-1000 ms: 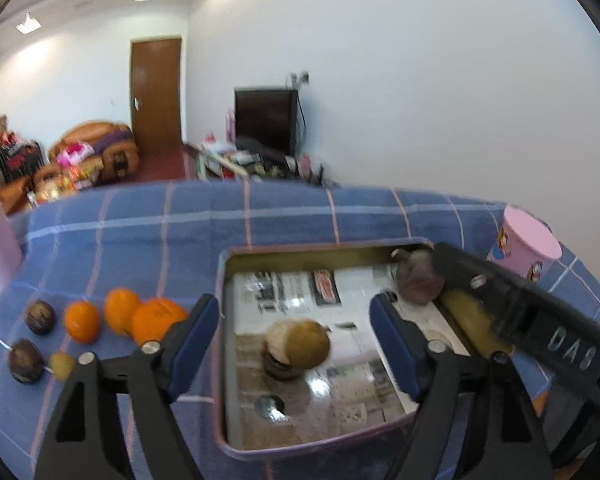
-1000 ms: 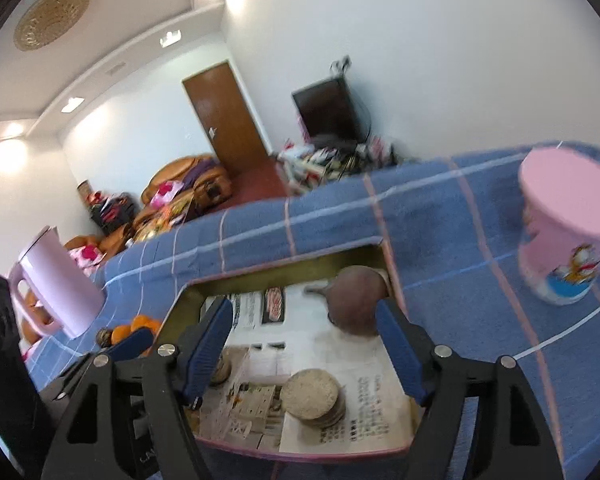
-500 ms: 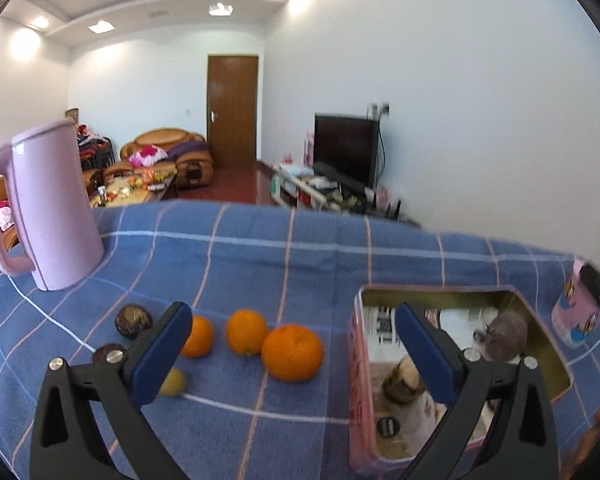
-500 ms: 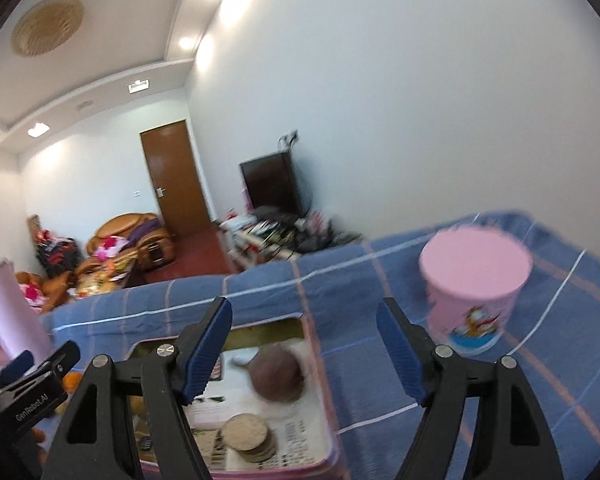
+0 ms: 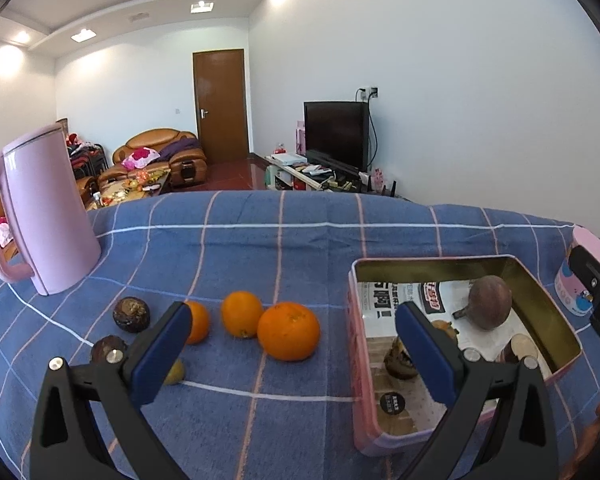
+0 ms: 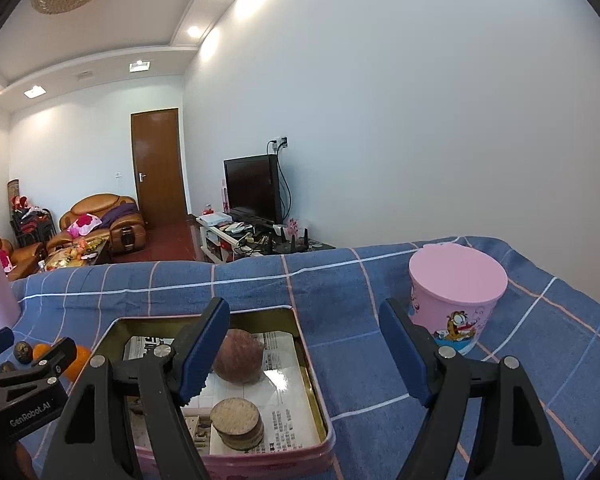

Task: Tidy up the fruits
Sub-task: 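Lift both open grippers away from the tin toward the remaining fruits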

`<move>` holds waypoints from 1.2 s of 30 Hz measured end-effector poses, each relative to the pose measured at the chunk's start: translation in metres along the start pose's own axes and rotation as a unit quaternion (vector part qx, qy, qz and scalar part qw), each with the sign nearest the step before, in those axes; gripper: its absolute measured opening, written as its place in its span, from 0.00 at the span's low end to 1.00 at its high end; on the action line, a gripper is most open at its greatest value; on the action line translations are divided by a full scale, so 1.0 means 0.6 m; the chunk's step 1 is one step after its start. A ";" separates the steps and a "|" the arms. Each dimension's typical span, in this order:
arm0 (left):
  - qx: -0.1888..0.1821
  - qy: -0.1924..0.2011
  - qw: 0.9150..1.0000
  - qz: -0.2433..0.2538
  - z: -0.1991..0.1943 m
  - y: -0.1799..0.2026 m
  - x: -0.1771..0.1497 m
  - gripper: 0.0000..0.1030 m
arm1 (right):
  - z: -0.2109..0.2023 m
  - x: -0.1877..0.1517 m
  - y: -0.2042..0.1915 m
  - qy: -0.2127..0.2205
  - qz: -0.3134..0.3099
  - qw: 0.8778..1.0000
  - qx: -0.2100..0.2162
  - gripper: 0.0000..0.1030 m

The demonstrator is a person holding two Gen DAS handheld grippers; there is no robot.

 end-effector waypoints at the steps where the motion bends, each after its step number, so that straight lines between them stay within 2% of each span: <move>1: 0.000 0.001 1.000 -0.002 -0.002 -0.002 0.000 1.00 | -0.002 -0.001 0.000 -0.002 0.004 1.000 -0.001 0.76; 14: -0.009 0.002 1.000 -0.016 -0.022 -0.040 -0.002 1.00 | -0.030 -0.016 -0.009 -0.016 0.036 0.999 -0.013 0.76; 28: -0.001 -0.007 1.000 -0.012 -0.023 -0.106 0.006 1.00 | -0.054 -0.007 -0.093 -0.018 0.020 1.000 0.012 0.76; 36: 0.005 -0.026 0.999 -0.027 -0.012 -0.154 0.014 1.00 | -0.055 0.003 -0.148 -0.018 0.016 0.999 0.034 0.76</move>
Point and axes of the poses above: each gripper's, at about its wrist camera, not at the fingertips, and z roughly the way its jaws point, y to its right, x to its top, the point moved 3 cm from there along z, roughly the way its jaws point, and after that the axes turned 15 degrees about -z, right-handed, at the moved point
